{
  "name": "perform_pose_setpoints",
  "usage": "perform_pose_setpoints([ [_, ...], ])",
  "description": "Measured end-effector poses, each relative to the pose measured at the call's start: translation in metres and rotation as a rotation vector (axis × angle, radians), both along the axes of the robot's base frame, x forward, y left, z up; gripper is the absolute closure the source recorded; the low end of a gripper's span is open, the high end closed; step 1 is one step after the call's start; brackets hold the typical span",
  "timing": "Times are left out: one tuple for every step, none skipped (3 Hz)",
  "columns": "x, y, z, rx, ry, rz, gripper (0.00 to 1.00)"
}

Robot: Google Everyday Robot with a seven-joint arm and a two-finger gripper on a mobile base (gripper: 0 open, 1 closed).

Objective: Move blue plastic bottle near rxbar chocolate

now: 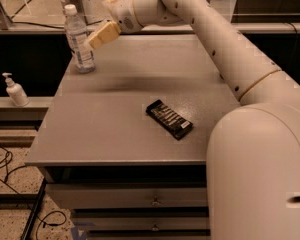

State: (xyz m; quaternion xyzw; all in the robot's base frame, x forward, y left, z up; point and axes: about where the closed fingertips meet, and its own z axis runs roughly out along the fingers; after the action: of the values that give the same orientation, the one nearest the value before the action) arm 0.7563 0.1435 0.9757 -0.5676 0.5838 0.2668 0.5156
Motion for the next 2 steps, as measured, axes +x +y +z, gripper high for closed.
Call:
perform_pose_setpoints([
  [0.012, 0.035, -0.01, 0.034, 0.027, 0.005, 0.0],
  [0.018, 0.062, -0.015, 0.051, 0.067, 0.0, 0.0],
])
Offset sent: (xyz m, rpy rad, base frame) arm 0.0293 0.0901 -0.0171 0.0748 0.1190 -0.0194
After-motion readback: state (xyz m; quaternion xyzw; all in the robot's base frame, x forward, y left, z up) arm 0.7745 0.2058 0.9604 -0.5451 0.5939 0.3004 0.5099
